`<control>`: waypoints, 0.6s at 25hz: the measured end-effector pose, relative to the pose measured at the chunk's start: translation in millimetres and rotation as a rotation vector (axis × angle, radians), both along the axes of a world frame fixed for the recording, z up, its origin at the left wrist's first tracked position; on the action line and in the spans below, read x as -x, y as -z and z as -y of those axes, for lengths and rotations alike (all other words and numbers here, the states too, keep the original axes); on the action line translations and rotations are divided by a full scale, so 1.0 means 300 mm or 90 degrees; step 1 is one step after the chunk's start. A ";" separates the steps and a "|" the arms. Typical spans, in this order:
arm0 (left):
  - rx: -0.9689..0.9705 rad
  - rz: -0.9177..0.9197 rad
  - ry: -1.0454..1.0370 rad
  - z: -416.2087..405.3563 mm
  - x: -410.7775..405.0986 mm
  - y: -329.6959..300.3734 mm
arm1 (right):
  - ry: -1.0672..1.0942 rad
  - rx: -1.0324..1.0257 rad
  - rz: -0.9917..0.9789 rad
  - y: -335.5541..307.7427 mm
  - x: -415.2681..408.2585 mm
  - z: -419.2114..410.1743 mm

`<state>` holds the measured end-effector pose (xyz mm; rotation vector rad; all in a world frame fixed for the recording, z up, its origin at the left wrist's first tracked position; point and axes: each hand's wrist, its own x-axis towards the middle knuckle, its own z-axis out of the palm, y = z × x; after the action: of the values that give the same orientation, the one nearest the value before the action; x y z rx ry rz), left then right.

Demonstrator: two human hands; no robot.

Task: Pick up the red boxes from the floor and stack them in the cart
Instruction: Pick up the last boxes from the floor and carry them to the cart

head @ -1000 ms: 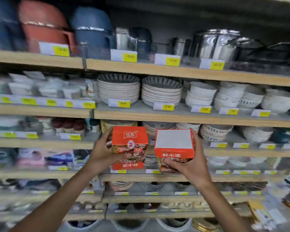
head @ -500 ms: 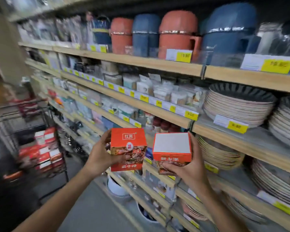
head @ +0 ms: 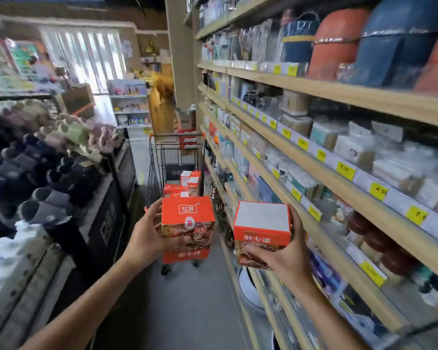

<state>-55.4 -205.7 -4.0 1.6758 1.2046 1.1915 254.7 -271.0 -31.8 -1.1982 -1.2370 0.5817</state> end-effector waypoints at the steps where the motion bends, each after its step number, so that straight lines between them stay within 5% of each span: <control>1: 0.000 0.006 -0.021 -0.010 0.035 0.009 | -0.016 0.003 0.010 0.012 0.024 -0.052; 15: 0.025 0.040 -0.115 -0.633 0.478 0.140 | -0.110 0.043 0.087 0.070 0.419 -0.881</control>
<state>-198.6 -15.7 -46.0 1.5153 1.3538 1.3092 129.0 -6.7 -52.7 -1.2107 -1.4564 0.6819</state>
